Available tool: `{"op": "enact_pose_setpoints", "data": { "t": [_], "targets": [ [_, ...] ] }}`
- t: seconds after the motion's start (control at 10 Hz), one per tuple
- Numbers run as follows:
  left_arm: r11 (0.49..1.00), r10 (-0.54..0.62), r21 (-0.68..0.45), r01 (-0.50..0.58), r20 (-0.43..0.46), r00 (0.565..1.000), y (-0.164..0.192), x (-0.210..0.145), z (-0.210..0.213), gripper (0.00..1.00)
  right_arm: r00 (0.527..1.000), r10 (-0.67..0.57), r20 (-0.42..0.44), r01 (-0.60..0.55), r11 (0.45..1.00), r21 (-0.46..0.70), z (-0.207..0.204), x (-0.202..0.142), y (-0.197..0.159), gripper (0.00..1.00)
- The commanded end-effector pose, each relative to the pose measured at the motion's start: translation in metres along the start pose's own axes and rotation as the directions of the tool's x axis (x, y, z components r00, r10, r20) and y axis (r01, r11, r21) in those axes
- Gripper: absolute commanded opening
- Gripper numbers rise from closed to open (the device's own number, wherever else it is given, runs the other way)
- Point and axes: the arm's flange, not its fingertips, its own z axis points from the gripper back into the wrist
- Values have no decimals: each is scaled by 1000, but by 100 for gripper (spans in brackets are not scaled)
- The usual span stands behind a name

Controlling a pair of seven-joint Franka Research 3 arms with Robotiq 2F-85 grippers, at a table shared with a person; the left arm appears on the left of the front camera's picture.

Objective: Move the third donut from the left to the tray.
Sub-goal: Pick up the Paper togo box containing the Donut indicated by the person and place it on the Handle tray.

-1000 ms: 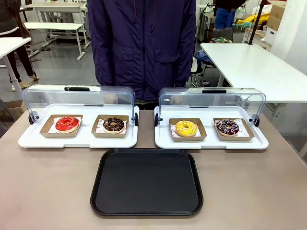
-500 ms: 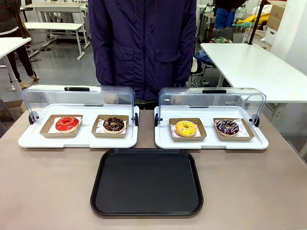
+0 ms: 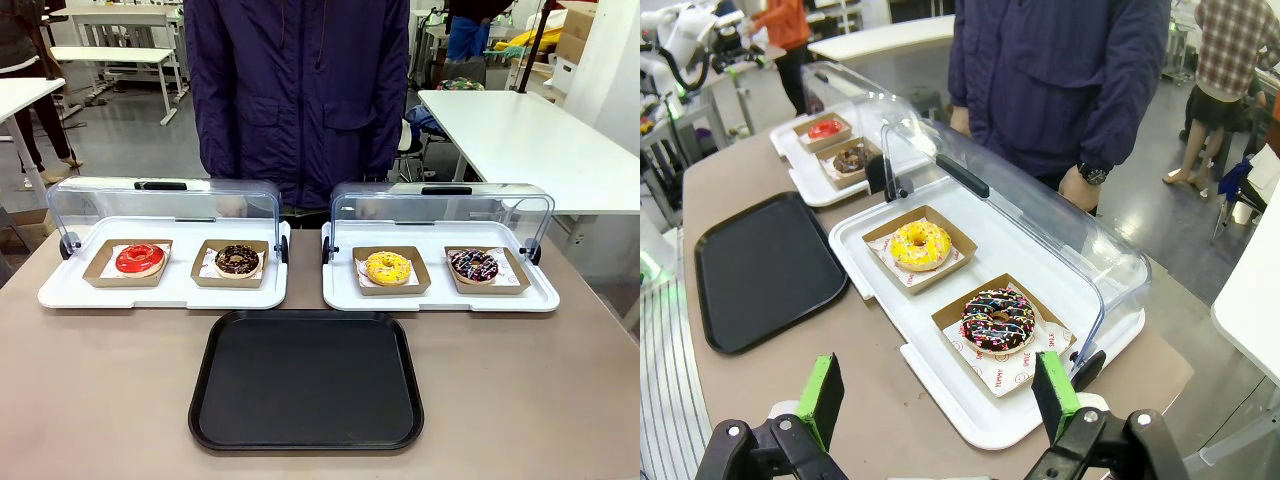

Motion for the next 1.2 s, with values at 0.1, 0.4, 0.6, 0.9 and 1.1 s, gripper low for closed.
{"op": "enact_pose_setpoints", "data": {
  "t": [0.1,0.4,0.6,0.9,1.1],
  "targets": [
    [1000,-7,-8,7,-5,1000,-2,1,2,100,1000,12,15,-12,1000,-1,-1,0,0,100],
    [1000,-7,-8,7,-5,1000,-2,1,2,100,1000,12,15,-12,1000,-1,-1,0,0,100],
    [1000,-7,-8,7,-5,1000,-2,1,2,100,1000,12,15,-12,1000,-1,-1,0,0,100],
    [1000,-7,-8,7,-5,1000,-2,1,2,100,1000,12,15,-12,1000,-1,-1,0,0,100],
    [1000,-7,-8,7,-5,1000,-2,1,2,100,1000,12,15,-12,1000,-1,-1,0,0,100]
  ]
}}
